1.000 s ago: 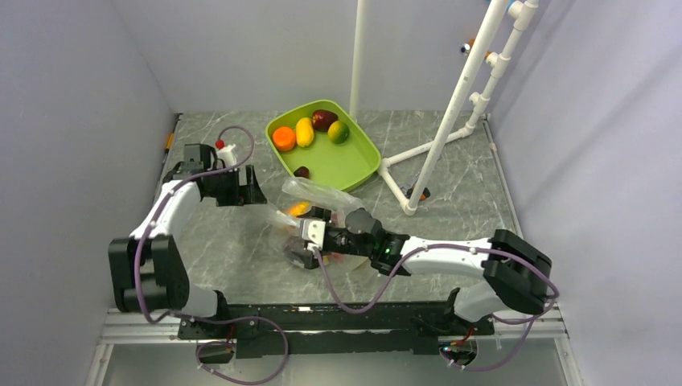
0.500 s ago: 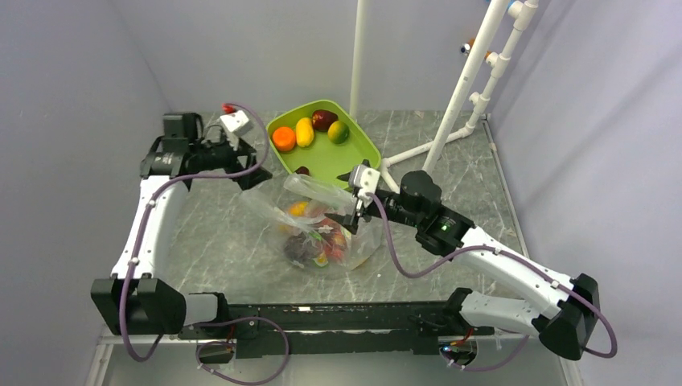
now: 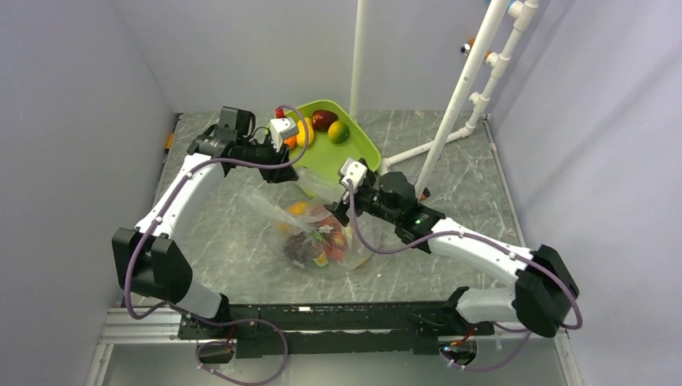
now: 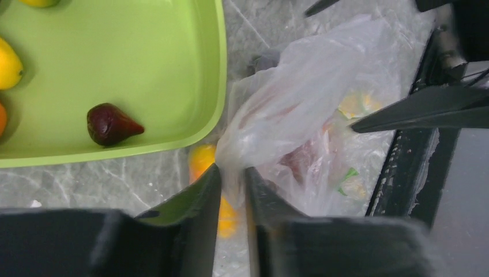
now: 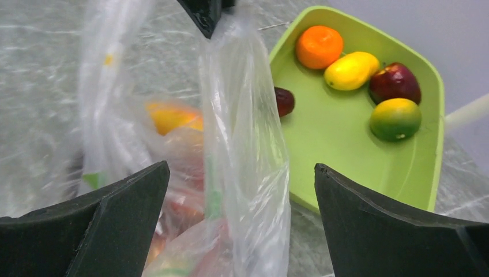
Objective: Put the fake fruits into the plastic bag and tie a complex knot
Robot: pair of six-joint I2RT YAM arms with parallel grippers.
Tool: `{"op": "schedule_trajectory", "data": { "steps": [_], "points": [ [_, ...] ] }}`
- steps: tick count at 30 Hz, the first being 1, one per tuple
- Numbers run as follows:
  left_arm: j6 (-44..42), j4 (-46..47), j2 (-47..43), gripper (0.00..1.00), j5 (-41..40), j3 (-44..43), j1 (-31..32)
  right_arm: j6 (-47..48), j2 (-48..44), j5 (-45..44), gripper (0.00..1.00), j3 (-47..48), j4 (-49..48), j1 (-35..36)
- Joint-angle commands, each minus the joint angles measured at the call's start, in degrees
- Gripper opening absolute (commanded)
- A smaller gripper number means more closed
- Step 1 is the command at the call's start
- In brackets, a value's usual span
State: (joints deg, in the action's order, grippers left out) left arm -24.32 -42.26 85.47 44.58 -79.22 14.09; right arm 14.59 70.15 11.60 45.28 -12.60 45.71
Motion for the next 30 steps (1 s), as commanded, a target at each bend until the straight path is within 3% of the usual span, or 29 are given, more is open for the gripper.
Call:
{"op": "schedule_trajectory", "data": {
  "steps": [1,2,3,9,11,14,19,21,25,27,30],
  "points": [
    [4.9,-1.4,-1.5,0.13,8.2,-3.7,0.1,0.2,5.0,-10.3,0.99,-0.6,-18.2,2.0],
    [6.8,-0.7,-1.9,0.03,9.1,-3.5,0.1,0.0,6.6,-13.4,1.00,-0.2,-20.9,2.8],
    [8.4,-0.3,-2.3,0.00,9.9,-3.3,0.1,0.0,7.9,-16.6,1.00,0.1,-23.2,3.7],
    [14.6,1.3,-5.4,0.00,12.7,-3.2,0.1,5.6,14.3,-28.2,0.98,-0.5,-34.9,8.7],
    [15.4,0.7,-6.2,0.00,13.1,-3.3,0.0,7.4,16.2,-30.7,0.87,-1.4,-36.7,8.7],
    [14.3,-1.2,-7.3,0.00,12.6,-4.1,-0.4,9.5,17.2,-32.1,0.74,-4.4,-37.0,8.7],
    [15.0,-0.7,-8.7,0.00,13.9,-5.6,-3.5,7.8,15.6,-31.2,0.70,-10.6,-30.4,8.6],
    [14.8,-0.8,-8.7,0.00,14.5,-6.7,-4.6,6.5,14.5,-29.0,0.54,-12.4,-26.7,8.6],
    [13.3,-1.8,-8.4,0.00,14.5,-8.5,-6.6,5.3,12.0,-23.8,0.33,-14.7,-21.2,8.6],
    [12.8,-1.1,-8.4,0.00,14.1,-8.8,-7.3,5.8,10.8,-19.4,0.28,-15.6,-19.9,8.6],
    [11.3,0.0,-8.0,0.00,13.1,-9.4,-7.2,8.6,9.5,-12.6,0.04,-16.7,-20.6,8.7]
  ]
}}
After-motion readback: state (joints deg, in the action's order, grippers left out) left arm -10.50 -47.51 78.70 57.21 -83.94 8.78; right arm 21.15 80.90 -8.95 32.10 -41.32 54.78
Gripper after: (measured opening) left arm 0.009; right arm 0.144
